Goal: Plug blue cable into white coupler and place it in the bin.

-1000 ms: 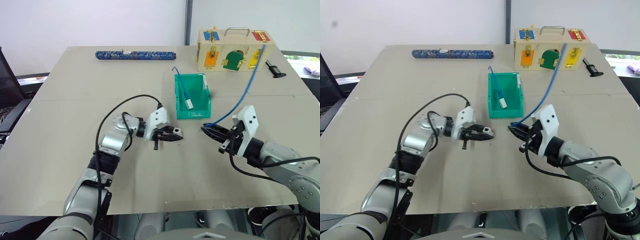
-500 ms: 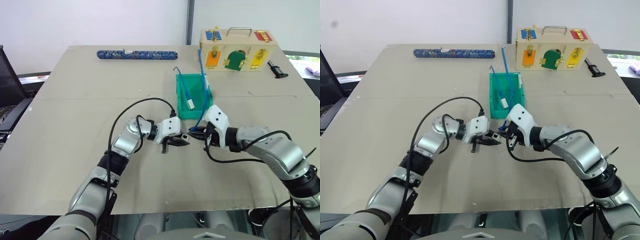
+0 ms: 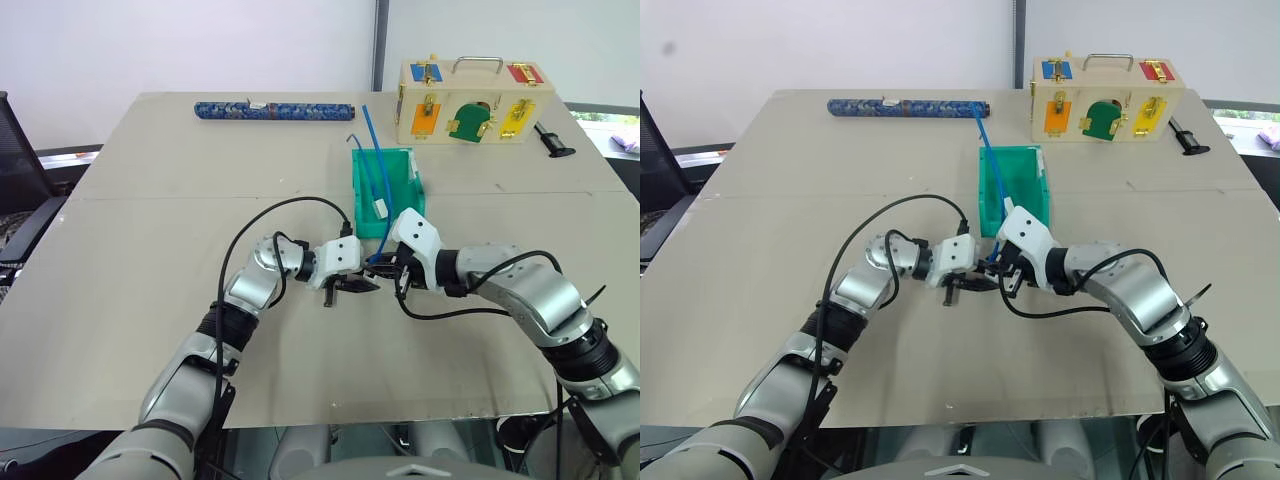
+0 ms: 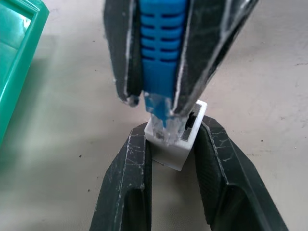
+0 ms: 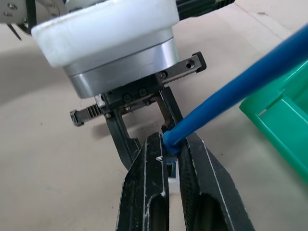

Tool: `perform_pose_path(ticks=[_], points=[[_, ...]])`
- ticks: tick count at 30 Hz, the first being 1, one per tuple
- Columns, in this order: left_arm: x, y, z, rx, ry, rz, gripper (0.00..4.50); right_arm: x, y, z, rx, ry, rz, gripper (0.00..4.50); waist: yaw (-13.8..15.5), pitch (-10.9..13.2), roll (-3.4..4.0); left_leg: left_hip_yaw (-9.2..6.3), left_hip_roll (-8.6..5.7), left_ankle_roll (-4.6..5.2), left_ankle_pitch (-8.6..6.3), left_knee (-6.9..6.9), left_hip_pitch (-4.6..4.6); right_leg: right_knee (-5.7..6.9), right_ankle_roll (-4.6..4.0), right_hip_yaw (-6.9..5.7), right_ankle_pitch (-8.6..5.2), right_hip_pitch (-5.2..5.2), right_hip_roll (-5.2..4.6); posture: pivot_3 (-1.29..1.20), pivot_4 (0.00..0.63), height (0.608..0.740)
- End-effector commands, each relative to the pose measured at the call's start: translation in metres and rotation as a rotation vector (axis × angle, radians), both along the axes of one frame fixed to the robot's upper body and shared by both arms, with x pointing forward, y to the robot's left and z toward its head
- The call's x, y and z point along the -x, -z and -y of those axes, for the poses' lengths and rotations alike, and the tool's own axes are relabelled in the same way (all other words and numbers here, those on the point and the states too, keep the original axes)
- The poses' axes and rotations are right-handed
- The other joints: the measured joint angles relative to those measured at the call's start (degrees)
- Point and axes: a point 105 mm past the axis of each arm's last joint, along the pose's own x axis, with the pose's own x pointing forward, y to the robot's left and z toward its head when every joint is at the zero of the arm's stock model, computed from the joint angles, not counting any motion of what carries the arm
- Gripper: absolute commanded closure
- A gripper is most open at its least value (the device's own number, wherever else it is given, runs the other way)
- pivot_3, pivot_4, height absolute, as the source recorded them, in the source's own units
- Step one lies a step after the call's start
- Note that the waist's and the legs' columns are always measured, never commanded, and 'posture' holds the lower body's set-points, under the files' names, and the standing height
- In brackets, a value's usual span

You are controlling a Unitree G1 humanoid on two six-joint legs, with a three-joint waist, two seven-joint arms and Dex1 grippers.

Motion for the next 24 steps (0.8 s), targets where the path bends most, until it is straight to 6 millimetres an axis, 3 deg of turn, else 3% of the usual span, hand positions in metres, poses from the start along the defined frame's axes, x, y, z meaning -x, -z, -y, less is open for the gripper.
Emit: perform_pose_path(ticks=[1,11,19,24], points=[[0.001,0.011,-0.002,-0.034,-0.005,-0.019,3.83,0.007,0.011,0.002,0.056,-0.017,-0.073,4.5,-0.05,-0.06,0.01,0.0,0.0,0.0,0.0,0.0,0.02,0.0,0.0,0.0,0.0,0.02,0.0,0.0,0.15,0.74],[0.002,0.014,-0.002,-0.034,0.005,-0.011,3.83,0.004,0.018,0.003,0.136,-0.008,-0.08,4.5,-0.02,-0.1,0.04,-0.02,-0.01,0.0,0.0,0.0,0.05,0.0,0.0,-0.03,0.0,0.07,-0.02,0.0,0.15,0.74],[0.003,0.014,0.001,-0.018,0.002,-0.02,3.83,0.007,0.046,0.003,0.305,-0.097,-0.109,4.5,-0.09,-0.61,0.1,-0.03,-0.01,0.0,0.0,0.0,0.09,0.0,0.01,-0.05,-0.01,0.11,-0.02,0.0,0.15,0.74],[0.007,0.008,0.006,0.0,0.005,-0.018,3.83,0.009,0.057,0.003,0.319,-0.122,-0.137,4.5,-0.1,-0.88,0.11,-0.03,-0.01,0.0,0.0,0.0,0.19,0.0,0.0,-0.05,-0.01,0.2,-0.01,0.0,0.15,0.74]])
